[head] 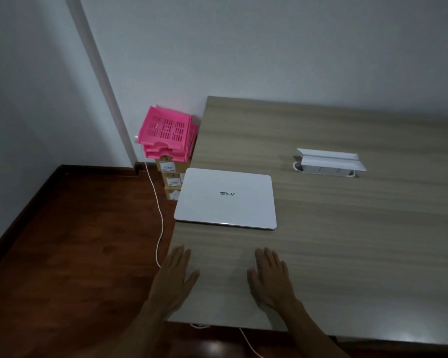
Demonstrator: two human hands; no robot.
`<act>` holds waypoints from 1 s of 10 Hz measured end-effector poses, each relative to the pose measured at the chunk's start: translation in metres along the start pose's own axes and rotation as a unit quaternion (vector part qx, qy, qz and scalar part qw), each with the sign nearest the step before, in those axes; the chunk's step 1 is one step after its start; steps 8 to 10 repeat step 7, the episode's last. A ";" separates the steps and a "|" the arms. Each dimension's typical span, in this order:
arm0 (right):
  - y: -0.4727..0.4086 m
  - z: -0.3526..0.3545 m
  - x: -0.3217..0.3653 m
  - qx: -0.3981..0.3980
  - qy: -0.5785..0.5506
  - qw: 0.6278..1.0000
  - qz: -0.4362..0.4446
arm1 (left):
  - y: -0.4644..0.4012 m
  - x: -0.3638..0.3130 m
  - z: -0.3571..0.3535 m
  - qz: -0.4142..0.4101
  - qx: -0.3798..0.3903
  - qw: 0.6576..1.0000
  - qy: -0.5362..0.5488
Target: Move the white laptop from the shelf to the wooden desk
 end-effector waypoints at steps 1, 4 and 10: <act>-0.002 -0.018 -0.011 -0.005 -0.006 1.000 -0.011 | 0.002 0.001 -0.017 -0.006 0.009 1.000 0.000; -0.009 -0.039 -0.015 -0.094 0.017 0.995 -0.035 | -0.003 0.003 -0.034 0.000 -0.007 0.995 -0.103; -0.004 -0.005 -0.007 -0.100 -0.141 0.984 0.034 | -0.002 0.004 -0.035 -0.004 -0.023 0.994 -0.104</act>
Point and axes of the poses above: each hand's wrist, its own y-axis away from the middle knuckle, its own z-axis out of the back of the hand, x = y × z, the point moved 7 cm from there along -y, towards the middle knuckle, and after that the axes turned 15 degrees about -z, right-handed, at the moved point
